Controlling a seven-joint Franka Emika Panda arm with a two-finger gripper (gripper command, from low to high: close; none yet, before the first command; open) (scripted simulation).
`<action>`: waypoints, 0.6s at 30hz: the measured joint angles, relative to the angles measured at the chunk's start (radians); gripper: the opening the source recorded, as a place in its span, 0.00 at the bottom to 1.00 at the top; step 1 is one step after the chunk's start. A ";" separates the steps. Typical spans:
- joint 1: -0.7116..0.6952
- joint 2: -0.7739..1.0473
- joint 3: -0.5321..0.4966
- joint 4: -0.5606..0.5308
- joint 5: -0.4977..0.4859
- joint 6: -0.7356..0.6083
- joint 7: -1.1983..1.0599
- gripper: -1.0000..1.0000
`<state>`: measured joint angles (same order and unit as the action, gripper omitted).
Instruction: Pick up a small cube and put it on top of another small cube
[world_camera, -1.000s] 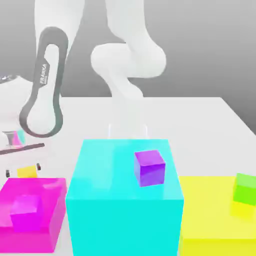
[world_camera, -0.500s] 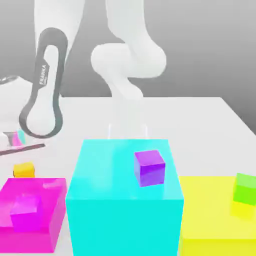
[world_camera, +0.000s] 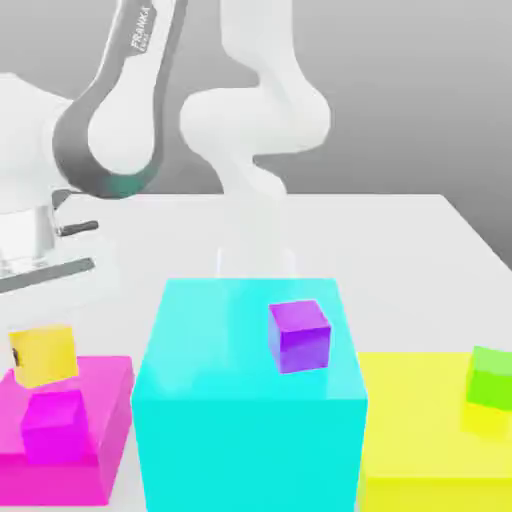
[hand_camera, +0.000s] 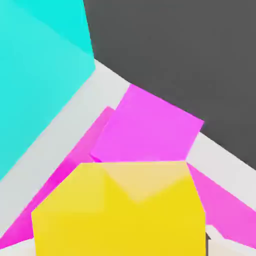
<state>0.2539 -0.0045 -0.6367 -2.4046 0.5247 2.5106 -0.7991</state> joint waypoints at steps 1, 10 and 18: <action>0.034 -0.016 0.017 0.035 0.011 -0.034 0.003 0.00; 0.413 -0.080 0.243 0.111 -0.184 -0.153 0.152 0.00; 0.660 -0.028 0.401 -0.017 -0.509 -0.110 0.289 0.00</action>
<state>0.9143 -0.0323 -0.2354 -2.4218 0.0154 2.4005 -0.5100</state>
